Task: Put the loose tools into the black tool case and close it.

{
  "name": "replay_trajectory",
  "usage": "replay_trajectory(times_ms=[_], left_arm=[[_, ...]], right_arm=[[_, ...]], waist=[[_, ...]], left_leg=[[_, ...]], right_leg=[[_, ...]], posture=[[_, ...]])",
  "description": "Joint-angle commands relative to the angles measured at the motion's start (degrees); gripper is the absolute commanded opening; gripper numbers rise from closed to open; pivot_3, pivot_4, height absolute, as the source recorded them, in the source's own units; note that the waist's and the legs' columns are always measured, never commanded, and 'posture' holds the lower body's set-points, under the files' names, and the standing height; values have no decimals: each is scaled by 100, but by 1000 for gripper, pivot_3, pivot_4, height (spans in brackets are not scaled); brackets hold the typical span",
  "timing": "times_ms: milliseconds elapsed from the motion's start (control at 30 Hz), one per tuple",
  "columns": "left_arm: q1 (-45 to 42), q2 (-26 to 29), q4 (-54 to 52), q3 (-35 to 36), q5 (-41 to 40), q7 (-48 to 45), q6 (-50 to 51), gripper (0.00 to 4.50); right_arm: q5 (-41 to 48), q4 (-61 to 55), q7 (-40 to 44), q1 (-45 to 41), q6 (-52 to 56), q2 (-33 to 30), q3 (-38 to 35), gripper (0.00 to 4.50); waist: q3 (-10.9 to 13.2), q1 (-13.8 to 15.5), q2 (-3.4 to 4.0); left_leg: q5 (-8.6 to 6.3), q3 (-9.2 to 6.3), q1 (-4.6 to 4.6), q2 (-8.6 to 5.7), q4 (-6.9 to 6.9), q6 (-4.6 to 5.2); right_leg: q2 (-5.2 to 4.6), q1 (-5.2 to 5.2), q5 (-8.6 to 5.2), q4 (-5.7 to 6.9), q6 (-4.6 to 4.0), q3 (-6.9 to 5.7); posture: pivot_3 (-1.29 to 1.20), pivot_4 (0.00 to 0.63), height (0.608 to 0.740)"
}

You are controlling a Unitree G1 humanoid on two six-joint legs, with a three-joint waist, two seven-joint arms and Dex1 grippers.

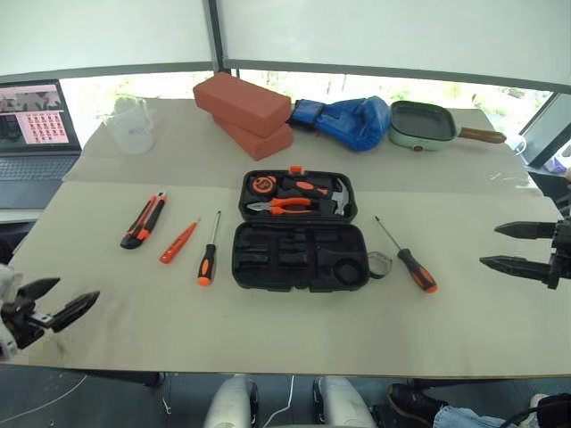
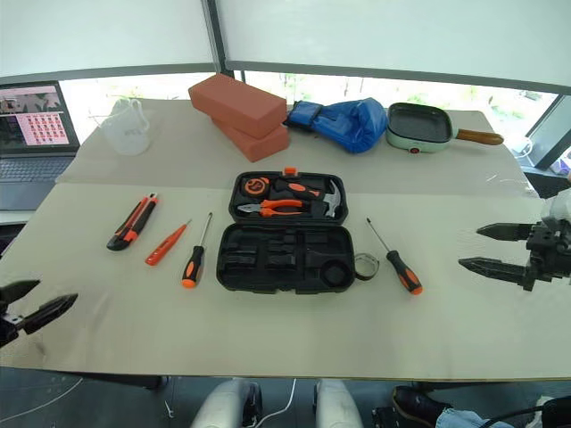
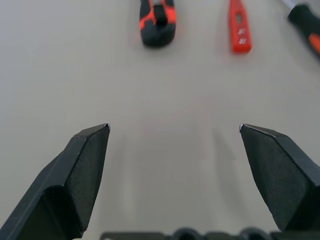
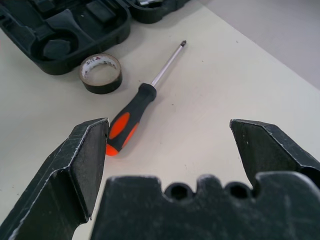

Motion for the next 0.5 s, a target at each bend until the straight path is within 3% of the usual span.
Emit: replay_trajectory(times_ms=[33, 267, 367, 500], left_arm=[[-612, 315, -167, -413, -99, 285, 422, 4476], [-1767, 490, -714, -1320, -555, 599, 1369, 4476], [-2372, 460, -1168, -1754, -881, 1199, 2462, 4476], [-3644, -255, -1518, -2050, -1259, 2349, 4586, 4476]], right_arm=[[548, -1179, -187, 53, 570, 50, -372, 4490], [1292, -3258, -569, 528, 1380, 279, -599, 4490], [1560, -4020, -785, 615, 1606, 387, -592, 4490], [1813, -4852, -1203, 566, 1802, 583, -438, 4490]], waist=[[0, 2, 0], [1, 8, -1], [2, 9, -2], [3, 29, -8]], left_leg=[[0, 0, 0, 0, 0, 0], [0, -5, -7, -2, 0, -3], [0, -7, -7, -4, 2, -3], [1, -21, -9, -10, 7, -3]], right_leg=[[1, 0, 0, 2, 0, 0], [0, -1, 1, 1, 6, -2], [0, 1, 3, 1, 10, -1], [3, 6, 5, 4, 19, -2]], posture=[[0, 150, 738], [0, 150, 738], [0, 150, 738], [0, 150, 738]])
